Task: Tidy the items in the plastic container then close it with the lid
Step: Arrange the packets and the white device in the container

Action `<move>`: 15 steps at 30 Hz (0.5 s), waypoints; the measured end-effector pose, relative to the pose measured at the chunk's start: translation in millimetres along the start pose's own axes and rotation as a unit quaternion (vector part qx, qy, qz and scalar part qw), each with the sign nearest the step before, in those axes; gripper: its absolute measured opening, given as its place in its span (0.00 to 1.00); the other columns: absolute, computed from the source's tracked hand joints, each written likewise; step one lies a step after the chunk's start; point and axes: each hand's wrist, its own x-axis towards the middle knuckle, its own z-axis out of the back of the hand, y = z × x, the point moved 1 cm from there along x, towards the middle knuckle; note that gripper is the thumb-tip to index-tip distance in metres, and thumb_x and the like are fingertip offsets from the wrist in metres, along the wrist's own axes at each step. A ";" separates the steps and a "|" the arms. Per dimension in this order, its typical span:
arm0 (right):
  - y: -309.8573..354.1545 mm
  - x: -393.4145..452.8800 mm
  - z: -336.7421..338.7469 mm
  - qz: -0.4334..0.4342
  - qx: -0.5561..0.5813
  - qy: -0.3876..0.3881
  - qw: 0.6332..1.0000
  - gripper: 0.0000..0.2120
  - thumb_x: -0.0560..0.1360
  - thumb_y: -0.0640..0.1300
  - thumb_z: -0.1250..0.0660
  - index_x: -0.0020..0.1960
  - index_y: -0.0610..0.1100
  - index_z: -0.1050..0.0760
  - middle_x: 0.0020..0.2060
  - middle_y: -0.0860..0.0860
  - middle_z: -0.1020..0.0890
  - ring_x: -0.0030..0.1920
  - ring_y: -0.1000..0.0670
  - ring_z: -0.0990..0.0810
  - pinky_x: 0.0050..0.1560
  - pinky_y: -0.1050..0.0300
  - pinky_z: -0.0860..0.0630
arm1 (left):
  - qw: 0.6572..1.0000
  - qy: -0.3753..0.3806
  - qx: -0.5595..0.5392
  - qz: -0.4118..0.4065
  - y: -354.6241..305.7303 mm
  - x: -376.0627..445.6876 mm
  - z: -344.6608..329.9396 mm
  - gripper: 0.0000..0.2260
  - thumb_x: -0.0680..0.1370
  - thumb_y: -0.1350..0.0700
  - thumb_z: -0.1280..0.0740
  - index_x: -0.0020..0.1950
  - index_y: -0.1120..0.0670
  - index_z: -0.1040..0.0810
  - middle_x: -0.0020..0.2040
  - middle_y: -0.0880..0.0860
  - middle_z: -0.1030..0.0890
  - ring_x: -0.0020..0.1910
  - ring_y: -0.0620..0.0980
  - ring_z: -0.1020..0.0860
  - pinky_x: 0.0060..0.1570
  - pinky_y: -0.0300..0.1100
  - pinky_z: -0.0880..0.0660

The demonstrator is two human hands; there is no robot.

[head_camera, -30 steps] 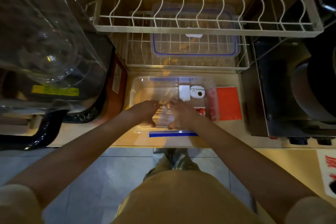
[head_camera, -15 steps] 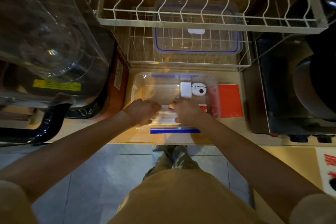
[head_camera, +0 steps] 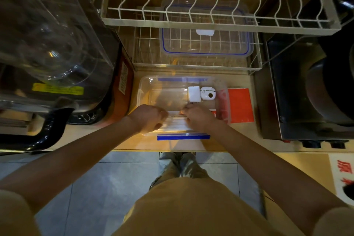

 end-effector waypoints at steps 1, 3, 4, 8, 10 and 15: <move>-0.5 -1.4 1.2 0.000 0.015 -0.001 1.000 0.19 0.77 0.36 0.43 0.67 0.43 0.29 0.63 0.43 0.26 0.64 0.43 0.30 0.63 0.48 0.29 | 1.000 -0.002 -0.002 0.000 -1.0 -0.3 1.1 0.14 0.78 0.51 0.40 0.62 0.53 0.30 0.57 0.54 0.22 0.50 0.53 0.21 0.45 0.45 0.25; -1.4 -4.1 3.0 -0.005 0.041 -0.006 0.999 0.18 0.77 0.36 0.42 0.65 0.43 0.28 0.61 0.43 0.24 0.62 0.43 0.28 0.61 0.48 0.28 | 1.000 -0.007 0.001 0.002 -3.9 -1.5 5.0 0.16 0.79 0.50 0.41 0.64 0.53 0.30 0.56 0.54 0.21 0.50 0.53 0.21 0.45 0.43 0.27; -2.3 -4.6 3.0 -0.006 0.049 -0.011 0.999 0.17 0.76 0.36 0.41 0.64 0.42 0.27 0.61 0.43 0.24 0.61 0.43 0.27 0.60 0.48 0.27 | 1.000 -0.011 0.003 0.006 -4.5 -1.2 6.0 0.16 0.79 0.50 0.41 0.65 0.53 0.31 0.56 0.54 0.21 0.50 0.53 0.21 0.44 0.42 0.29; -4.1 -5.4 -0.3 -0.004 0.061 -0.016 0.998 0.16 0.76 0.36 0.41 0.63 0.42 0.25 0.60 0.43 0.24 0.60 0.44 0.26 0.60 0.50 0.27 | 1.000 -0.023 0.004 0.019 -3.9 -0.5 4.1 0.17 0.79 0.48 0.42 0.64 0.53 0.29 0.59 0.53 0.22 0.54 0.53 0.22 0.48 0.43 0.27; -4.3 -7.6 0.5 -0.006 0.074 -0.025 0.997 0.16 0.76 0.36 0.41 0.63 0.42 0.26 0.60 0.42 0.23 0.60 0.43 0.26 0.59 0.49 0.27 | 0.999 -0.023 0.006 0.021 -3.1 -0.6 1.6 0.16 0.79 0.48 0.43 0.64 0.53 0.29 0.60 0.53 0.22 0.54 0.52 0.23 0.50 0.44 0.26; -6.9 -21.6 12.9 -0.016 0.125 -0.095 0.987 0.15 0.78 0.37 0.42 0.62 0.41 0.26 0.59 0.42 0.22 0.59 0.43 0.24 0.59 0.46 0.26 | 1.000 -0.010 0.011 0.024 -3.7 -0.3 3.5 0.18 0.79 0.48 0.43 0.67 0.54 0.33 0.64 0.55 0.25 0.58 0.54 0.25 0.54 0.46 0.28</move>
